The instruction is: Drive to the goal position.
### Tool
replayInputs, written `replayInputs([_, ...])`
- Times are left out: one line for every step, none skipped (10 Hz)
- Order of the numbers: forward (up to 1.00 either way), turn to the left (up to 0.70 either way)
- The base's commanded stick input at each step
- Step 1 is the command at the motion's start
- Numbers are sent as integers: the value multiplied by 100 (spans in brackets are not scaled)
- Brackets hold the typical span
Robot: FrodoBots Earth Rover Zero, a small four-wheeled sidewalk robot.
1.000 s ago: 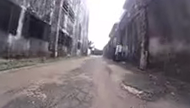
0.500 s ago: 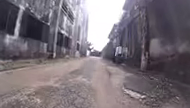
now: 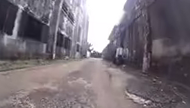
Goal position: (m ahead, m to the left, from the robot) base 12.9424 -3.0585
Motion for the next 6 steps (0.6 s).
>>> replayInputs([30, 0])
replayInputs([30, 0])
replayInputs([30, 4])
replayInputs([30, 33])
replayInputs([30, 60])
replayInputs([30, 60])
